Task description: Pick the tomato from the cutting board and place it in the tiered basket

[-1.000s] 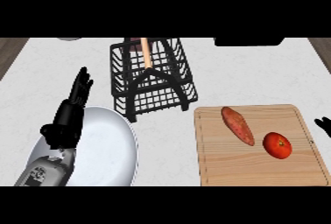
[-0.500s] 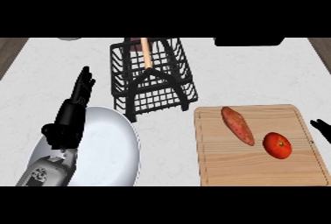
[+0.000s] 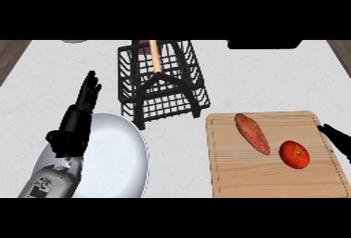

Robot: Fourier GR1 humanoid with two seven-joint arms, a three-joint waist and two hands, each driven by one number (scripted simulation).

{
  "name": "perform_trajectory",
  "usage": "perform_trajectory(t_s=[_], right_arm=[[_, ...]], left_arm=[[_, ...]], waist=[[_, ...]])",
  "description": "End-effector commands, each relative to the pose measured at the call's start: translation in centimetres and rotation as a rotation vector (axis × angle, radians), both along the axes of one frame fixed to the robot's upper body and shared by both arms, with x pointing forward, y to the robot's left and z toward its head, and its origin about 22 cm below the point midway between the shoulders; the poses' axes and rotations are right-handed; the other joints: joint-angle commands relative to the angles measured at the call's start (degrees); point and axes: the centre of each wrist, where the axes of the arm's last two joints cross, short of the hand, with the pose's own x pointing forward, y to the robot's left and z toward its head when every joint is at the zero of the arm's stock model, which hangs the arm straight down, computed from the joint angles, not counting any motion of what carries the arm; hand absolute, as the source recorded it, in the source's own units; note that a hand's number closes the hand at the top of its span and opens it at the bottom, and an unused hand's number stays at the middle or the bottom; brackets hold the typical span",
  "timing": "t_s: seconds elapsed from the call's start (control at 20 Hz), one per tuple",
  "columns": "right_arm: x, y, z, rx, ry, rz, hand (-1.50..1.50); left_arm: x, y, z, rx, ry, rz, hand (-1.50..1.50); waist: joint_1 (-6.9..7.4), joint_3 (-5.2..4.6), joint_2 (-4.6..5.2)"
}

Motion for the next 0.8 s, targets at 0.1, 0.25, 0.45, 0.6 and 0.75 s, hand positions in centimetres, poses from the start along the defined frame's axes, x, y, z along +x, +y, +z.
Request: perform_trajectory(t_s=[0.1,0.25,0.45,0.6,0.75], right_arm=[[1.4,0.3,-0.2,0.026,0.008,0.002,-1.5],[0.7,1.5,-2.2,0.017,0.04,0.001,-1.5],[2.8,1.1,-1.9,0.023,0.038,-0.014,-1.5],[3.0,0.5,-2.9,0.025,0.059,-0.015,-1.5],[2.0,1.7,-3.5,0.031,0.039,-0.011,-1.5]], left_arm=[[0.1,-1.2,-1.2,-0.04,0.06,-0.005,0.0],[-0.9,-1.4,-1.5,-0.051,0.083,-0.006,0.0],[-1.6,-1.0,-1.9,-0.038,0.068,-0.006,0.0],[-0.9,-1.1,-0.8,-0.065,0.063,-0.014,0.0],[-0.9,-0.3,-1.6,-0.06,0.075,-0.008,0.0]], waist=[[-0.15,-0.8,0.59],[-0.06,-0.78,0.56],[0.34,-0.79,0.6],[0.12,-0.78,0.58],[-0.21,-0.79,0.56]])
